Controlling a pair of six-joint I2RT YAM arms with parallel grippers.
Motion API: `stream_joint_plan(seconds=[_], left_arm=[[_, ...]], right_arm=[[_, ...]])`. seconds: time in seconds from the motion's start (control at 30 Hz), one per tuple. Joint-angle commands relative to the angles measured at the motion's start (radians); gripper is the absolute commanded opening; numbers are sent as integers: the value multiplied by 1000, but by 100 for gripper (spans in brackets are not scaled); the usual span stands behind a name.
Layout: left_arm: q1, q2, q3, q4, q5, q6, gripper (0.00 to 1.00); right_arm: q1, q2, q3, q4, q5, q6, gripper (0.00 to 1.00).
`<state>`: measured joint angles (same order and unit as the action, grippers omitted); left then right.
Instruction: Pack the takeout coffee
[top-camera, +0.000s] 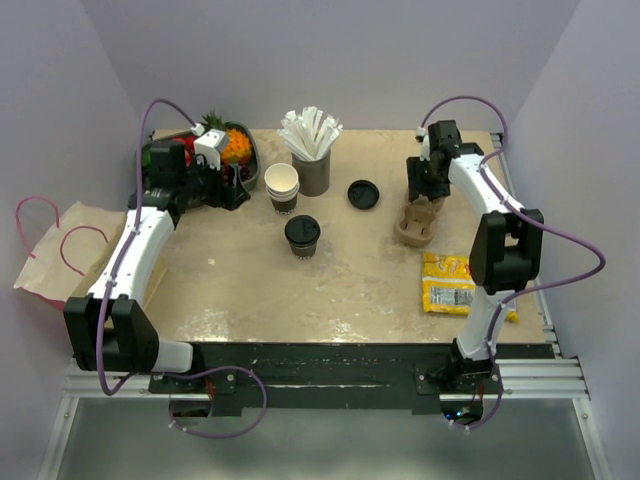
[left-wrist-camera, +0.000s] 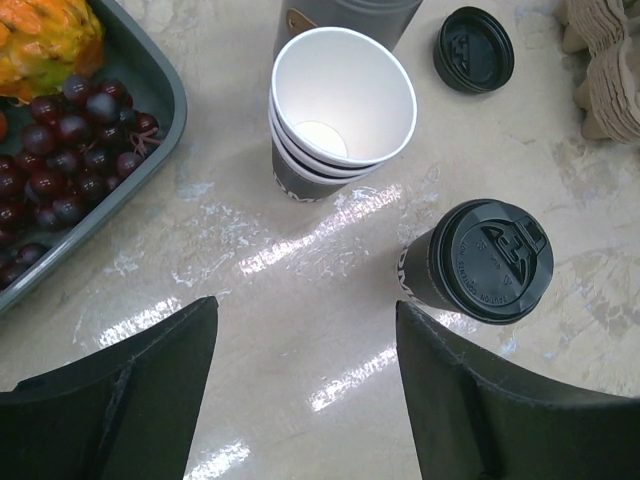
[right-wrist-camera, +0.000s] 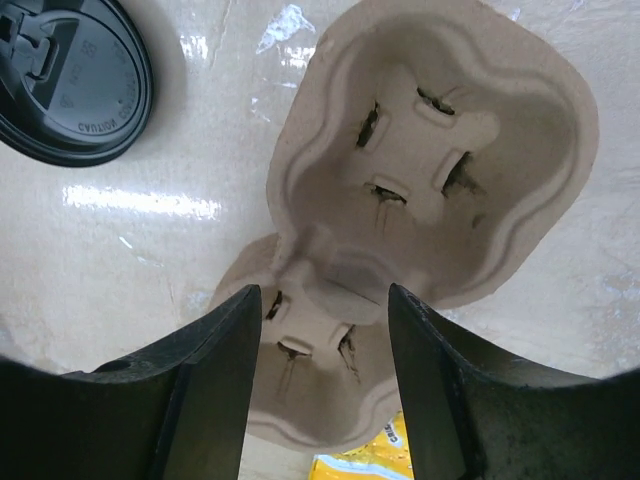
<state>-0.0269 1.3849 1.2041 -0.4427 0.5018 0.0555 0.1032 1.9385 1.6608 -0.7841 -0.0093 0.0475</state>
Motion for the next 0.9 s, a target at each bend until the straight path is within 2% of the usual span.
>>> stream_joint_plan(seconds=[0.0, 0.3, 0.87], left_arm=[[-4, -50, -3, 19, -11, -2, 76], [-2, -47, -21, 52, 1, -22, 76], [-4, -43, -38, 58, 6, -37, 76]], right_arm=[[-2, 7, 48, 6, 20, 55, 56], [-2, -15, 8, -4, 88, 86, 53], [-3, 37, 16, 6, 100, 101, 50]])
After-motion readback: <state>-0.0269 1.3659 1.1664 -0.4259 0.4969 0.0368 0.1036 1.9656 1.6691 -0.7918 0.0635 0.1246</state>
